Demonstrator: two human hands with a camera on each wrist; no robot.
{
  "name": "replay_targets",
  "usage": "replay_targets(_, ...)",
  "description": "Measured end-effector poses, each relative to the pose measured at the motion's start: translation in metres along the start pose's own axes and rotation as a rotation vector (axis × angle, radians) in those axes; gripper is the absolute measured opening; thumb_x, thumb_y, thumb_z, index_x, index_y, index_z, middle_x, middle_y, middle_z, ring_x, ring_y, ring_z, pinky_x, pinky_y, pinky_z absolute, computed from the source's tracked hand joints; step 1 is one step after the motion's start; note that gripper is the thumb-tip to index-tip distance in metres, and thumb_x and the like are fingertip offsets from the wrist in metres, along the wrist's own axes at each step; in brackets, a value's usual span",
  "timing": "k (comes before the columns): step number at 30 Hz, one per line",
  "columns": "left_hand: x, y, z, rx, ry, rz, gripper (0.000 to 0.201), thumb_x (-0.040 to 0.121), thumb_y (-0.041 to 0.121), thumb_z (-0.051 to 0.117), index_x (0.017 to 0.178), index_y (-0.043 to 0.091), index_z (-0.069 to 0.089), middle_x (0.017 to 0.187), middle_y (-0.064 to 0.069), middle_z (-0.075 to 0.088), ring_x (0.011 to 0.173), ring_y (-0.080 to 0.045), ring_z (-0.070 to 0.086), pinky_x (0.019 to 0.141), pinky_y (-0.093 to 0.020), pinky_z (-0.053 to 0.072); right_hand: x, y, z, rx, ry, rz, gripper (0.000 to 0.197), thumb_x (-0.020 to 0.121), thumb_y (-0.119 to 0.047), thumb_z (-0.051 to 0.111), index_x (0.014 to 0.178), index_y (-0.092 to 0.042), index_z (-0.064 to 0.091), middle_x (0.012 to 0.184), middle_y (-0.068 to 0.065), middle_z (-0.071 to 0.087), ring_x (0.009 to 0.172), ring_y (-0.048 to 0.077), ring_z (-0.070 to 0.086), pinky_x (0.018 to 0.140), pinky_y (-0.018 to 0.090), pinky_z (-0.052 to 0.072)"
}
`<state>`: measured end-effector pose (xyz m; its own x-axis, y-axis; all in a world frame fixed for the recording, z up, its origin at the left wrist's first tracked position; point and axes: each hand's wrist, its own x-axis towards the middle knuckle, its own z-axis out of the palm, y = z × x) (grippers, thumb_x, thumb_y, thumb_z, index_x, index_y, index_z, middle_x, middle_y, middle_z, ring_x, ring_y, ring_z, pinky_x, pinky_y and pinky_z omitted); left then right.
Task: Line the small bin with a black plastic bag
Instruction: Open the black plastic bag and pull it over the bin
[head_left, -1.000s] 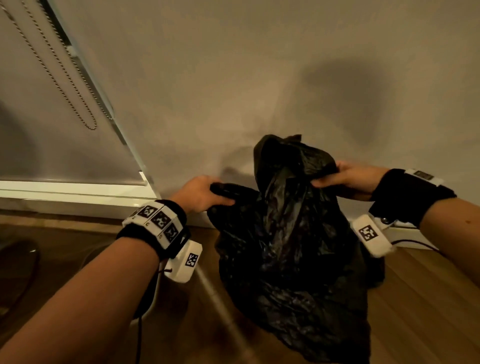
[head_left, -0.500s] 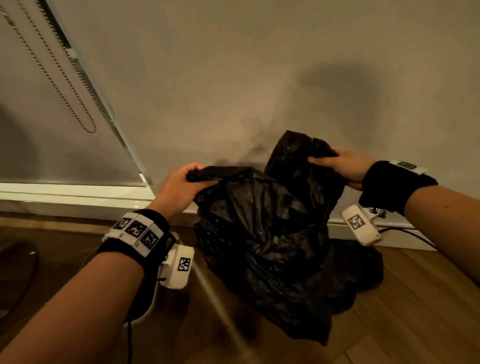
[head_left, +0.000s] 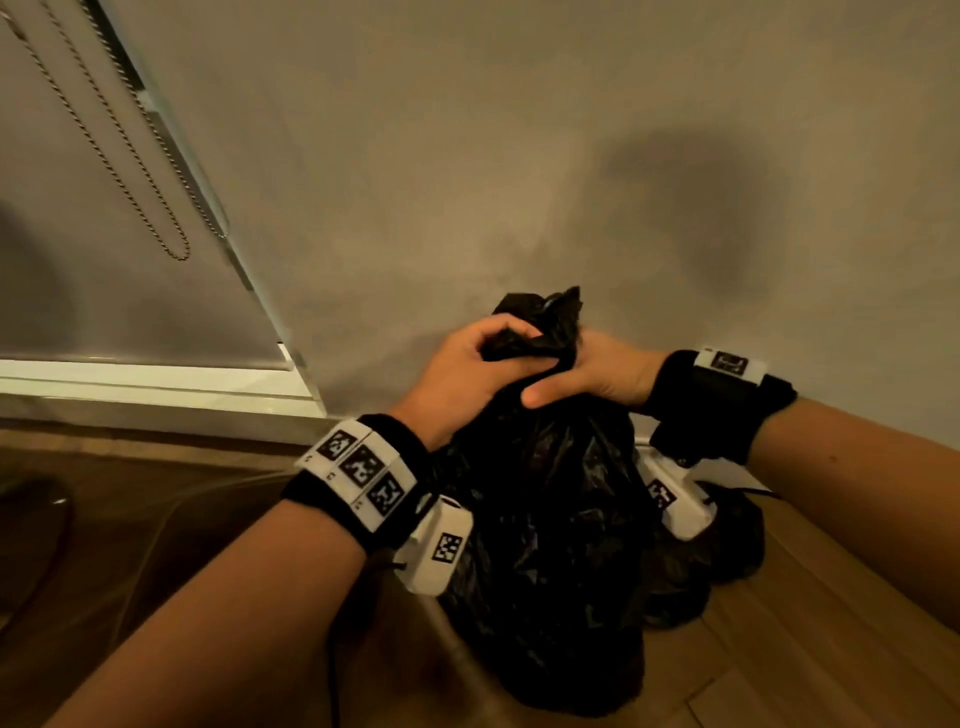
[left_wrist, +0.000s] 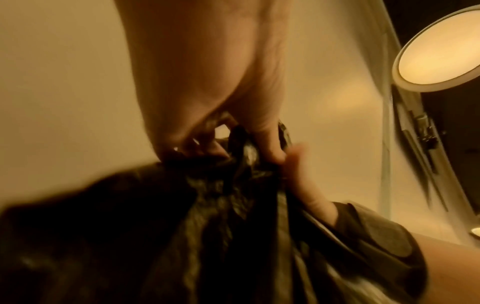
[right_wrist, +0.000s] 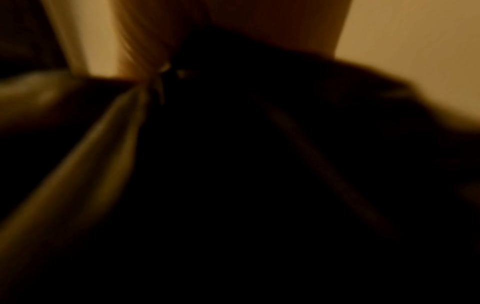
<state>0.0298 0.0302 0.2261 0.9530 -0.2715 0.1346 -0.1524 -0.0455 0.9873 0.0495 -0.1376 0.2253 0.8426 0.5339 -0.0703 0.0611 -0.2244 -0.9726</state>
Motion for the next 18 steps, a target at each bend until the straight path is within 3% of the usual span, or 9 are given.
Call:
replay_targets(2, 0.0, -0.003, -0.001, -0.021, 0.056, 0.039, 0.032, 0.079, 0.005, 0.076, 0.103, 0.02, 0.061, 0.103, 0.006, 0.07, 0.096, 0.001, 0.064, 0.084, -0.018, 0.049, 0.002, 0.002, 0.001, -0.014, 0.059, -0.066, 0.049, 0.077, -0.004, 0.074, 0.121, -0.018, 0.059, 0.118, 0.005, 0.066, 0.107, 0.014, 0.064, 0.088, 0.024, 0.051)
replay_targets(4, 0.002, -0.011, -0.01, 0.06, 0.057, 0.016, 0.081, 0.067, 0.03, 0.087, 0.131, 0.036, 0.036, 0.145, 0.001, 0.045, 0.131, -0.006, 0.044, 0.105, -0.027, 0.04, 0.0, 0.0, -0.003, 0.121, 0.149, -0.055, 0.042, 0.085, -0.002, 0.064, 0.122, -0.019, 0.056, 0.114, 0.003, 0.067, 0.1, 0.012, 0.067, 0.083, 0.026, 0.053)
replay_targets(6, 0.002, -0.018, -0.011, 0.081, -0.019, -0.055, 0.12, 0.05, 0.044, 0.09, 0.139, 0.041, 0.009, 0.154, 0.001, 0.03, 0.138, -0.009, 0.037, 0.11, -0.031, 0.037, 0.0, -0.003, -0.004, 0.241, 0.167, -0.032, 0.026, 0.089, -0.009, 0.059, 0.115, -0.013, 0.062, 0.106, 0.004, 0.071, 0.093, 0.016, 0.069, 0.08, 0.029, 0.055)
replay_targets(8, 0.002, -0.024, -0.001, 0.084, -0.086, -0.087, 0.136, 0.048, 0.043, 0.092, 0.15, 0.022, 0.005, 0.146, -0.001, 0.045, 0.129, -0.007, 0.051, 0.107, -0.032, 0.044, 0.002, -0.006, 0.002, 0.278, 0.182, -0.033, 0.017, 0.093, -0.012, 0.054, 0.105, -0.013, 0.065, 0.094, 0.001, 0.075, 0.086, 0.013, 0.071, 0.076, 0.024, 0.055)
replay_targets(10, 0.004, -0.029, 0.008, 0.035, -0.046, -0.111, 0.127, 0.052, 0.041, 0.095, 0.151, 0.011, 0.021, 0.135, -0.003, 0.059, 0.121, -0.011, 0.059, 0.102, -0.037, 0.05, 0.004, -0.007, 0.007, 0.263, 0.163, -0.033, 0.016, 0.096, -0.011, 0.049, 0.095, -0.014, 0.065, 0.075, -0.007, 0.075, 0.07, 0.004, 0.07, 0.064, 0.015, 0.053)
replay_targets(12, 0.003, -0.036, 0.012, -0.002, 0.004, -0.107, 0.091, 0.065, 0.025, 0.091, 0.141, 0.012, 0.042, 0.124, -0.004, 0.066, 0.111, -0.01, 0.066, 0.093, -0.031, 0.055, 0.004, -0.007, 0.008, 0.25, 0.134, -0.012, 0.018, 0.096, -0.01, 0.048, 0.09, -0.014, 0.064, 0.068, -0.009, 0.074, 0.064, 0.002, 0.069, 0.059, 0.013, 0.052)
replay_targets(15, -0.008, -0.039, 0.006, 0.101, -0.03, -0.186, 0.029, 0.082, 0.004, 0.073, 0.107, 0.018, 0.068, 0.1, 0.002, 0.073, 0.082, -0.002, 0.071, 0.076, -0.019, 0.058, 0.002, -0.004, 0.003, 0.259, 0.124, -0.054, 0.015, 0.087, -0.011, 0.058, 0.085, -0.014, 0.072, 0.079, -0.004, 0.076, 0.076, 0.008, 0.071, 0.07, 0.019, 0.055)
replay_targets(17, -0.01, -0.042, -0.005, 0.201, -0.106, -0.221, 0.014, 0.087, 0.01, 0.07, 0.101, 0.006, 0.07, 0.088, -0.003, 0.072, 0.072, -0.005, 0.069, 0.068, -0.018, 0.055, -0.001, -0.003, -0.006, 0.252, 0.167, -0.106, 0.012, 0.073, -0.022, 0.068, 0.078, -0.018, 0.078, 0.082, -0.005, 0.076, 0.081, 0.01, 0.07, 0.076, 0.021, 0.054)
replay_targets(18, -0.009, -0.041, -0.011, 0.278, -0.133, -0.214, 0.019, 0.089, 0.017, 0.07, 0.093, -0.001, 0.068, 0.081, -0.01, 0.069, 0.068, -0.011, 0.066, 0.062, -0.02, 0.05, -0.002, -0.003, -0.011, 0.239, 0.193, -0.121, 0.014, 0.067, -0.029, 0.073, 0.077, -0.021, 0.078, 0.082, -0.006, 0.075, 0.082, 0.012, 0.068, 0.077, 0.022, 0.053)
